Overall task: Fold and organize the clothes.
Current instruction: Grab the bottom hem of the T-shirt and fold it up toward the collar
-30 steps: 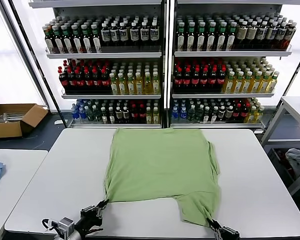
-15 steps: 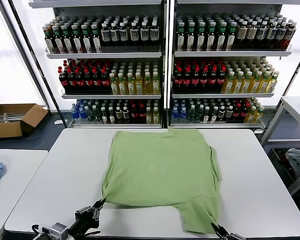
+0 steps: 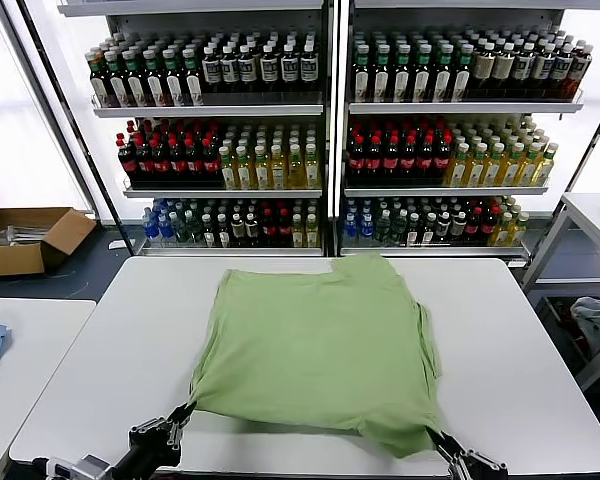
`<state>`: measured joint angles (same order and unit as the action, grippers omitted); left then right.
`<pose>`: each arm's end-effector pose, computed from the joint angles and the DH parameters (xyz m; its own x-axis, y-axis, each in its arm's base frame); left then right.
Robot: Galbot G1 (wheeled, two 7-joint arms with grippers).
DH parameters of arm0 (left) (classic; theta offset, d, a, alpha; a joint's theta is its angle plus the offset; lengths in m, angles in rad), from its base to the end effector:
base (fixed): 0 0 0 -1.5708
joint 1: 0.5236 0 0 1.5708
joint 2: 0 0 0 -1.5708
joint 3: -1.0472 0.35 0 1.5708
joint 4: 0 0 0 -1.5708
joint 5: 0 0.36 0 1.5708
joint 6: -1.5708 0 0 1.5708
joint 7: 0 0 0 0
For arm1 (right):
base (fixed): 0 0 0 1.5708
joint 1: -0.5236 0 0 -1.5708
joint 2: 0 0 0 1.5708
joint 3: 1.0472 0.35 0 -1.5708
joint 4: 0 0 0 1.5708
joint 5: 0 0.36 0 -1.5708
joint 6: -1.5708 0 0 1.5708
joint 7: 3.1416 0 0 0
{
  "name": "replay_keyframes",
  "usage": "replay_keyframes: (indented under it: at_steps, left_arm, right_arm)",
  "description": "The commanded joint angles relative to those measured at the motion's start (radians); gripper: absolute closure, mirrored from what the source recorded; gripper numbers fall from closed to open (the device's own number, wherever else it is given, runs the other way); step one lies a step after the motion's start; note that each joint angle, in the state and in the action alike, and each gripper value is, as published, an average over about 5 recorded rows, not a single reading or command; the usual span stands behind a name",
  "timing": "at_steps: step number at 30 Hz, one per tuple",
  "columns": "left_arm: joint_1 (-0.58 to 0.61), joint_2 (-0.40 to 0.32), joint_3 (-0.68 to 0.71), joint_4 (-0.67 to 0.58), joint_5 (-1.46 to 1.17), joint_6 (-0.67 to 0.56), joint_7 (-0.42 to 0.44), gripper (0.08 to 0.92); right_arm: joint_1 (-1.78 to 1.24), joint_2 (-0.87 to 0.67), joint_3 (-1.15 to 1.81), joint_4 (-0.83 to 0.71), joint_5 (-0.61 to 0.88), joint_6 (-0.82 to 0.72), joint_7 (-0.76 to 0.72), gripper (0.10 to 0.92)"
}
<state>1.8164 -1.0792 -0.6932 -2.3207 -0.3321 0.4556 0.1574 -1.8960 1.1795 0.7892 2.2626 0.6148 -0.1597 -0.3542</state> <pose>0.1370 0.0886 -0.2318 -0.8334 0.2799 0.4766 0.3496 0.9348 0.0623 0.1141 -0.1132 -0.2559 -0.8864 -0.4168 0.2013 -0.3683 0.8986 0.2385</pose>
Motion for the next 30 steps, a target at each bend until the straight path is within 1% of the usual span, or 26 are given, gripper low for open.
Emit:
replay_keyframes:
  at_steps: [1, 7, 12, 17, 22, 25, 30]
  left_arm:
    - [-0.154, 0.151, 0.02, 0.079, -0.093, 0.011, 0.012, 0.913]
    - [-0.343, 0.195, 0.098, 0.205, -0.145, 0.026, 0.017, 0.911]
    - [-0.471, 0.222, 0.157, 0.322, -0.245, 0.047, 0.016, 0.909]
    - [-0.598, 0.213, 0.234, 0.435, -0.254, 0.05, 0.011, 0.91]
    - [-0.659, 0.188, 0.296, 0.49, -0.241, 0.055, -0.003, 0.907]
    - [-0.673, 0.165, 0.305, 0.503, -0.234, 0.055, -0.023, 0.878]
    - [-0.648, 0.158, 0.27, 0.49, -0.233, 0.053, -0.036, 0.744]
  right_arm:
    - [0.353, -0.055, -0.114, -0.07, 0.128, -0.075, 0.152, 0.913]
    - [0.549, -0.094, -0.174, -0.226, 0.11, -0.09, 0.173, 0.913]
    - [0.672, -0.136, -0.249, -0.355, 0.101, -0.102, 0.183, 0.913]
    - [0.763, -0.161, -0.333, -0.483, 0.073, -0.098, 0.183, 0.913]
    - [0.803, -0.167, -0.389, -0.531, 0.001, -0.123, 0.182, 0.91]
    - [0.801, -0.169, -0.405, -0.535, -0.064, -0.149, 0.186, 0.864]
    - [0.766, -0.176, -0.361, -0.5, -0.093, -0.18, 0.222, 0.735]
